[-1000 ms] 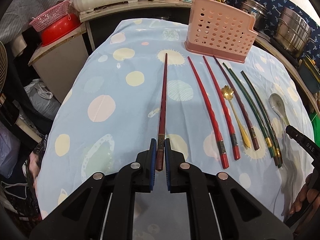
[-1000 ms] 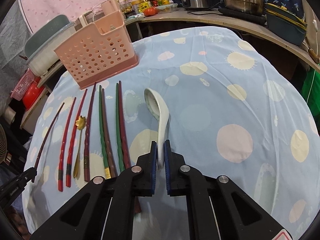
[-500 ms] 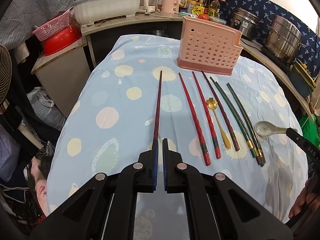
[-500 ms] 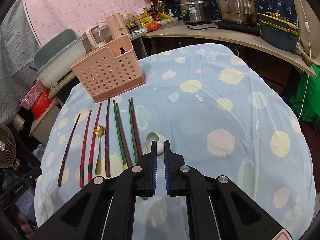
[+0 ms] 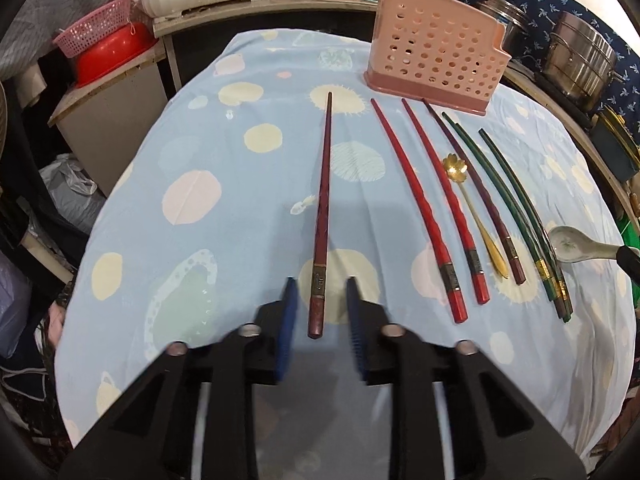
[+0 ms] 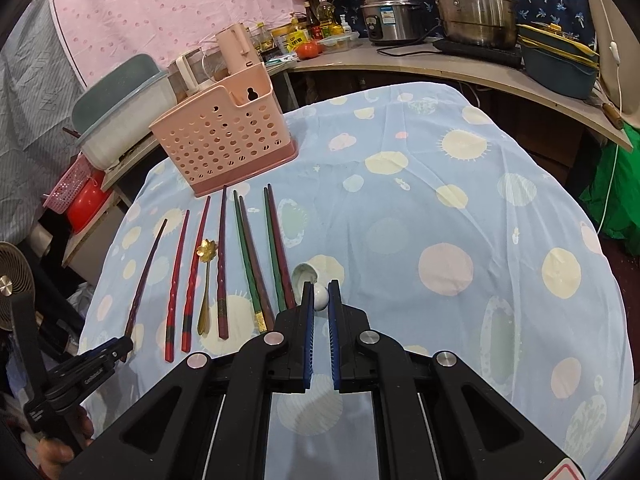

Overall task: Organize utensils
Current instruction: 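Lift the chopstick and spoon and carry both above the pink holder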

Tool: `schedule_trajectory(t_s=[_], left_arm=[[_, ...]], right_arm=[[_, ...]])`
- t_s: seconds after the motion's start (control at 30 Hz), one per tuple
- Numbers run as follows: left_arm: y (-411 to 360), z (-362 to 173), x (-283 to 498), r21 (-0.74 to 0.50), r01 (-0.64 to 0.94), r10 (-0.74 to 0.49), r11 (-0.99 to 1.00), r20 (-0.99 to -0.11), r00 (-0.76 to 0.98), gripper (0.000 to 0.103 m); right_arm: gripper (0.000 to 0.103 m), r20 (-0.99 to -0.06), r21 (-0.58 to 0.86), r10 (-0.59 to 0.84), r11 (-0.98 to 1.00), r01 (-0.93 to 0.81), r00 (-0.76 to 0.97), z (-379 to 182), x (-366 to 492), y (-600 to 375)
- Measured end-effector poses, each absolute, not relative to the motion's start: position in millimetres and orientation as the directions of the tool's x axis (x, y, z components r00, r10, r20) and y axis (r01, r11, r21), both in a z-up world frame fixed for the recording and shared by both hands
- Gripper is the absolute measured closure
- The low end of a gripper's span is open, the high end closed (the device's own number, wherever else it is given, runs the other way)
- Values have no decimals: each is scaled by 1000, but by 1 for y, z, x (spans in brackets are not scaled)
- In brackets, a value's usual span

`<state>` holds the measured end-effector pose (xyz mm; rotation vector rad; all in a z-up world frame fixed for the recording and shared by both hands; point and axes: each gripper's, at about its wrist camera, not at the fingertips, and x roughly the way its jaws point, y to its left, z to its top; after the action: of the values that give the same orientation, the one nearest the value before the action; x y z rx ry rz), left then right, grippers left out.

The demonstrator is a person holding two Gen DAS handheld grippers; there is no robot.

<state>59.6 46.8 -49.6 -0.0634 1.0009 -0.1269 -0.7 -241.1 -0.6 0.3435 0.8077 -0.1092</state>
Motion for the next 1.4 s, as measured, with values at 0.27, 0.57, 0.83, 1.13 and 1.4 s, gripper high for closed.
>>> schedule_trajectory(t_s=[0.27, 0.57, 0.83, 1.13, 1.4], left_arm=[[47, -45, 55, -133, 98, -165, 986, -821, 546, 96], [47, 8, 38, -162, 122, -203, 979, -773, 602, 96], [36, 81, 46, -171, 163, -236, 972, -690, 684, 96], [17, 154, 79, -158, 209, -262, 965, -595, 760, 96], [-2, 206, 118, -134, 236, -271, 962, -507, 818, 96]], right_arm=[[96, -725, 262, 37, 938, 226, 688, 0, -1, -241], [96, -696, 269, 27, 936, 226, 718, 22, -2, -247], [97, -647, 266, 13, 941, 210, 762, 60, 6, -254], [97, -589, 269, 22, 948, 171, 808, 107, 48, -261], [97, -571, 268, 44, 954, 136, 820, 131, 104, -262]])
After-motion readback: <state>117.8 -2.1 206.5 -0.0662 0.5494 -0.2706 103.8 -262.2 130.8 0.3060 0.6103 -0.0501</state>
